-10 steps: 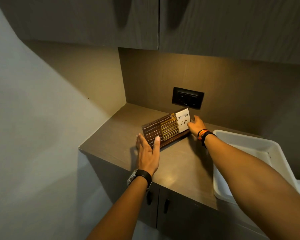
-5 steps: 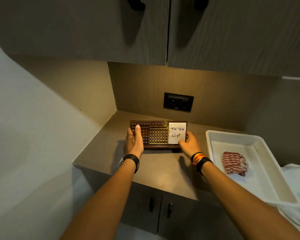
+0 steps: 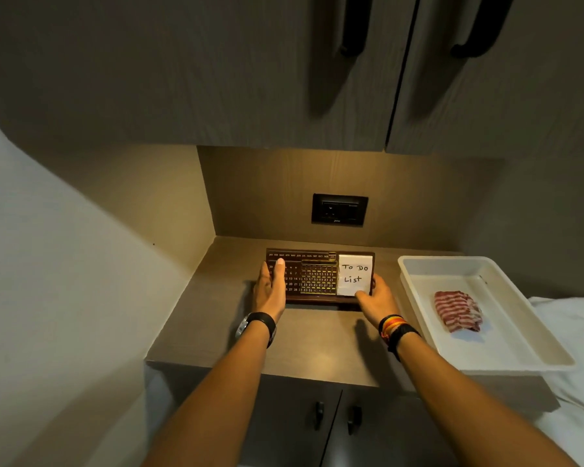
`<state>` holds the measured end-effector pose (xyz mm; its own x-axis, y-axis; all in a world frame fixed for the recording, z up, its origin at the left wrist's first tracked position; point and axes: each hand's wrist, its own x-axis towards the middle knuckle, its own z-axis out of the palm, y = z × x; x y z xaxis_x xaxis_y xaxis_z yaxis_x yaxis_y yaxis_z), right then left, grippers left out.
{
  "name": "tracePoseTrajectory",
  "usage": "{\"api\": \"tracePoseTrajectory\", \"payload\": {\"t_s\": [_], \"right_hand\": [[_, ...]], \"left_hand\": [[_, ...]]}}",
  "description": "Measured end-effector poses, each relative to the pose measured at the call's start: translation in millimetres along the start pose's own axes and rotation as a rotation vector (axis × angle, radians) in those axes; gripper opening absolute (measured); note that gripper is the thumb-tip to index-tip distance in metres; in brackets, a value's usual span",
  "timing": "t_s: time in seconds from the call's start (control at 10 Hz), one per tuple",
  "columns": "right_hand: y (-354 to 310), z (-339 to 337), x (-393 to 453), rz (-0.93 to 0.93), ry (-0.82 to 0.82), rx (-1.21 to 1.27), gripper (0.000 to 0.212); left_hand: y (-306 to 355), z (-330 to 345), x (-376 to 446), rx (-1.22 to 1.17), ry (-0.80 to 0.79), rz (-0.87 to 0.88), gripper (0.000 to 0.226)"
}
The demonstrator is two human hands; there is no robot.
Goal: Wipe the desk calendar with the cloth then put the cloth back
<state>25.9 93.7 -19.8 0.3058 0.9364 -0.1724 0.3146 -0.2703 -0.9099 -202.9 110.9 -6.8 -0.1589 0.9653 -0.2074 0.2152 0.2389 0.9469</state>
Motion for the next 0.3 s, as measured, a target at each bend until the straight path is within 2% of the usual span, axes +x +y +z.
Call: {"api": "tracePoseTrajectory", "payload": {"t_s": [0.1,0.2,0.3], "right_hand": [[-11.0,-2.5,-9.5,-0.003,-0.011,-0.032,0.052],[-20.6,-19.4,-48.0,-0.008,-0.023,-0.016,0.059],[-14.4,-32.2,-81.9,-0.055,-0.026,0.049,0.055]], "left_hand": [[3.3,-3.7,-0.9,0.049,-0.002,0.007,0.080],[0.1,-7.7,-8.2,0.168,0.052,0.109,0.079],[-7.3,-13.6,-12.5,0.220,0.100,0.253,0.076]]}}
